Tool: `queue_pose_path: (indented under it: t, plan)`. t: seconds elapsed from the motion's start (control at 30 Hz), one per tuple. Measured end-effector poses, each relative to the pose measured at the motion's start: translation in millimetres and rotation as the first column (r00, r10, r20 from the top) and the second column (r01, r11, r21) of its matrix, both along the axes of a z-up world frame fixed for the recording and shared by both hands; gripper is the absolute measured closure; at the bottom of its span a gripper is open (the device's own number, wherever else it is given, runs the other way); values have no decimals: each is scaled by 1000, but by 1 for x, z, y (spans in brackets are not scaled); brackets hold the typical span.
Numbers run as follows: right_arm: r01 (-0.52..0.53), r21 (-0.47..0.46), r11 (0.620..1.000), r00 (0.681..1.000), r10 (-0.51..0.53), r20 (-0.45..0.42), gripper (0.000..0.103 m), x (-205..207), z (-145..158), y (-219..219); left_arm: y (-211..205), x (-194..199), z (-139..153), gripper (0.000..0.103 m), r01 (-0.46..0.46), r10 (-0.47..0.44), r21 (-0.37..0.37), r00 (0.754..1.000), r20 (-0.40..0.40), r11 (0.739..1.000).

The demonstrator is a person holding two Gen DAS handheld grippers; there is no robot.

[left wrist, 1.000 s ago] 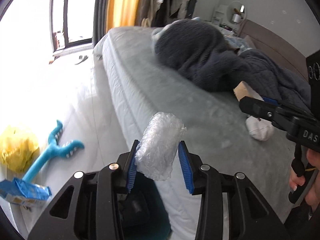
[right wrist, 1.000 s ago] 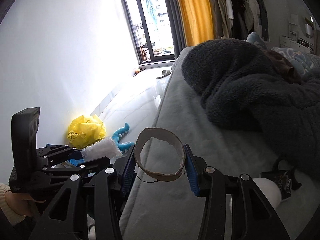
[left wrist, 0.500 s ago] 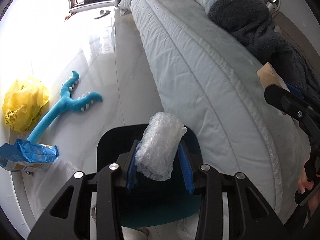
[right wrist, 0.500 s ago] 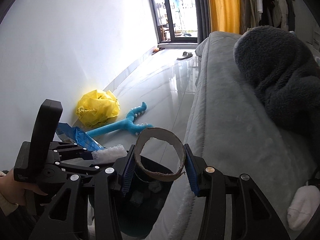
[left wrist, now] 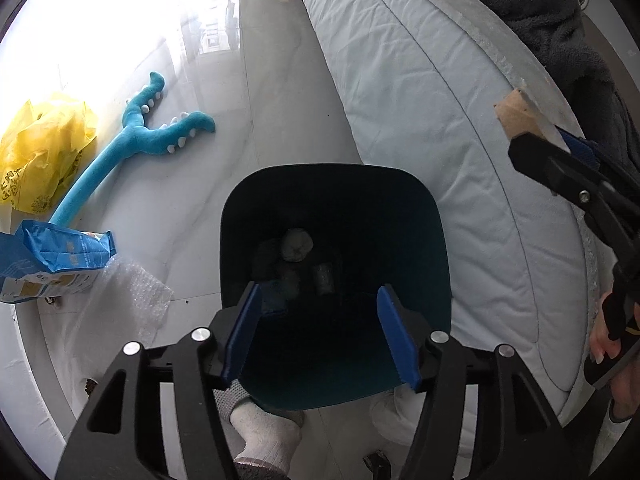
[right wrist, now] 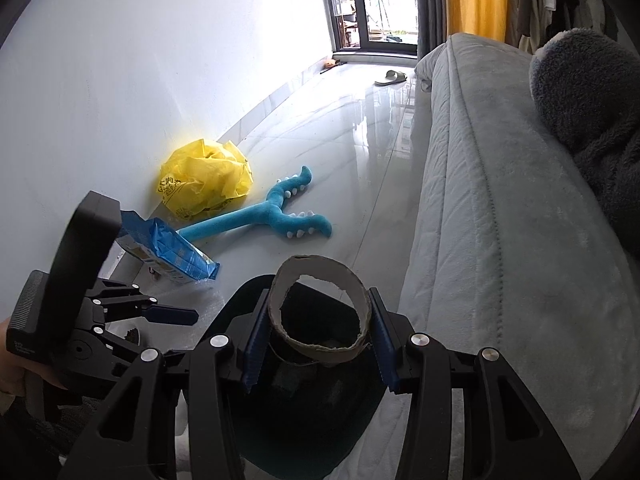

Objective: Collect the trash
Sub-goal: 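Open the left tool to drop the bubble wrap into the bin, then open the right tool to drop the cardboard ring into the bin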

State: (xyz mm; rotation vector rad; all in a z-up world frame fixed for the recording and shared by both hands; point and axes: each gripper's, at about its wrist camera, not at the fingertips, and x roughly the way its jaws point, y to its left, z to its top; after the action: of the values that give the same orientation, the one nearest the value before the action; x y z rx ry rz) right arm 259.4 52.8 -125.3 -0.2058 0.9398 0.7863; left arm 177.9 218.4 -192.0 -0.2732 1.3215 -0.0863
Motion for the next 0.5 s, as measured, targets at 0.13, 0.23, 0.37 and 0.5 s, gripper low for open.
queue_pose_path:
  t: [0.13, 0.23, 0.37, 0.5]
  plan:
    - [-5, -27, 1000, 1000, 4, -28, 56, -3, -16, 15, 13, -4, 8, 30, -18, 18, 11, 1000, 18, 1000]
    - [-7, -48, 999, 999, 5, -45, 56, -4, -27, 24, 24, -7, 13, 26, -39, 38, 21, 999, 34, 999]
    - [5, -49, 999, 996, -9, -85, 56, -3, -41, 33, 38, -12, 20, 23, -75, 73, 32, 996, 54, 997]
    - [10, -62, 998, 993, -17, -121, 56, -3, -56, 42, 55, -15, 30, 22, -120, 117, 26, 989, 91, 992]
